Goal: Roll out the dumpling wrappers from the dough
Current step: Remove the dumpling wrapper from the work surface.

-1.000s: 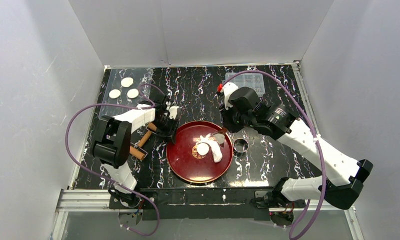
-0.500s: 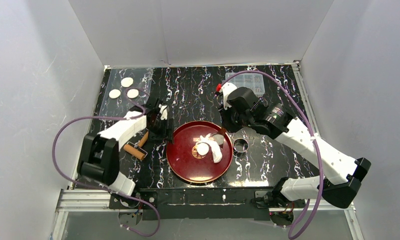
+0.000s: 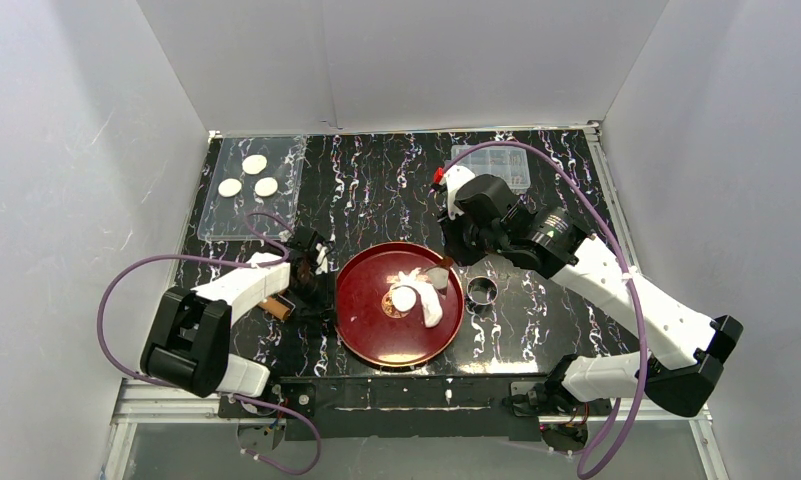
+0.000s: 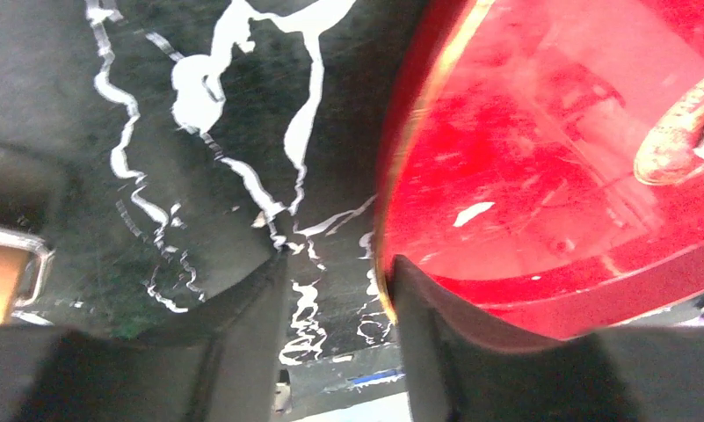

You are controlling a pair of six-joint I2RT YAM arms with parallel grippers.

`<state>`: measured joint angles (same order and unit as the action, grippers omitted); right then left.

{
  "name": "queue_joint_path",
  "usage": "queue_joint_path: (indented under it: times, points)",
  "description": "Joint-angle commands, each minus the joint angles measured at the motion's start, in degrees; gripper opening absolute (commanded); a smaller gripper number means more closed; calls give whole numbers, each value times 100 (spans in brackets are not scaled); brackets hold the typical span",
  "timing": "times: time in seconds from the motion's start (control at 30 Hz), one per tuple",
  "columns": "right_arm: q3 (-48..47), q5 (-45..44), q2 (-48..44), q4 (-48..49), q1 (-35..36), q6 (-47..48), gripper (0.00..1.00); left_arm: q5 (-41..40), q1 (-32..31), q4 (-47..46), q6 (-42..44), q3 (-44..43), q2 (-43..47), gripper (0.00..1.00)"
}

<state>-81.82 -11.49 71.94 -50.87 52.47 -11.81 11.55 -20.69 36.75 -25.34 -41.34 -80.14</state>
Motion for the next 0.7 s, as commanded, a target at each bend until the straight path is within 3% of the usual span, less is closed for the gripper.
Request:
queue_joint_path:
  times: [0.0,0.13,0.2,0.67]
  points:
    - [-59,-79,-29,249,-17,19,1,-8,-32,-264,9,121,19,35]
    - [-184,-41,88,192,-18,50,1,-402,-33,-318,366,-223,-79,8]
    - [-241,44,125,219,-17,71,1,-539,-36,-276,429,-306,-92,0]
    - [-456,307,707,478,169,199,1,-363,-39,-561,695,-63,30,0]
